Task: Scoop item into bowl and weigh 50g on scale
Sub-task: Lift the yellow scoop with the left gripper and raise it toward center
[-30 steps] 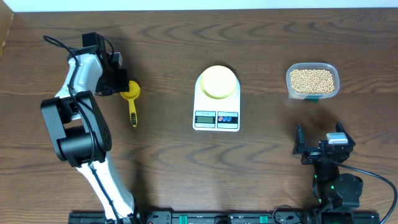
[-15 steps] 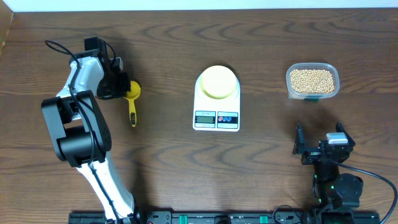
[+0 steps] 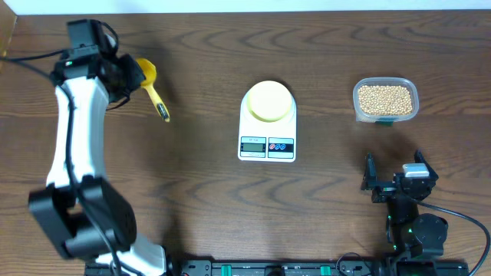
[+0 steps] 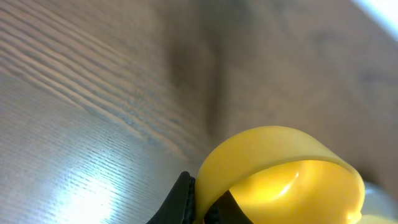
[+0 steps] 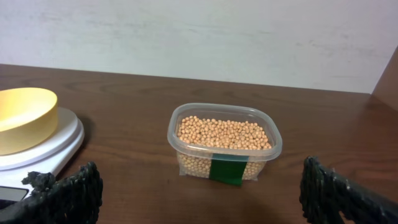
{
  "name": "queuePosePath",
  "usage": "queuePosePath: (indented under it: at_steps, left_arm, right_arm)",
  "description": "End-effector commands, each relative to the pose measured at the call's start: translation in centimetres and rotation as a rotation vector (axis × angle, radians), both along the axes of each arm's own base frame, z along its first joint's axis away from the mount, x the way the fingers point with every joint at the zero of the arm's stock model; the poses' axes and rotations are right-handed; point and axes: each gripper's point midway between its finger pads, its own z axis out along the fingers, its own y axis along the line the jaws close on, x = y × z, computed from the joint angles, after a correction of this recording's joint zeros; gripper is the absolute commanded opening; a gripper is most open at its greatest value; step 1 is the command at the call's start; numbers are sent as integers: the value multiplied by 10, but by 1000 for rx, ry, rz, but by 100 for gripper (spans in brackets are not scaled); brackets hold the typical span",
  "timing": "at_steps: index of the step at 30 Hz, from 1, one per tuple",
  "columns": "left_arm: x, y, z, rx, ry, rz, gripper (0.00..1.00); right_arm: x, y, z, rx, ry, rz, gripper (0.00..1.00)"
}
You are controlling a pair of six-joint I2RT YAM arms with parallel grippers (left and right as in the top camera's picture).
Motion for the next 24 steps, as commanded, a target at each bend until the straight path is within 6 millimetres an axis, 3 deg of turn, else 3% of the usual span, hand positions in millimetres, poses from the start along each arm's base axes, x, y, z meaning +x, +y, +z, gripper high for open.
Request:
queuePosePath:
  at_steps: [1, 8, 17, 19, 24]
  left_arm:
    - [6, -6, 29, -51, -86, 77, 7]
    - [19, -24, 45, -104, -159, 114, 7]
    - [4, -80, 36, -185, -67, 104, 8]
    - [3, -85, 43, -212, -80, 133, 8]
    - [-7, -87, 85, -303, -171, 234, 7]
  right_arm:
    - [0, 2, 0, -8, -2, 7, 99]
    - [0, 2, 0, -8, -2, 7, 99]
    - [0, 2, 0, -8, -2, 7, 99]
    - [0, 2, 0, -8, -2, 7, 99]
    - [0, 2, 0, -8, -2, 7, 99]
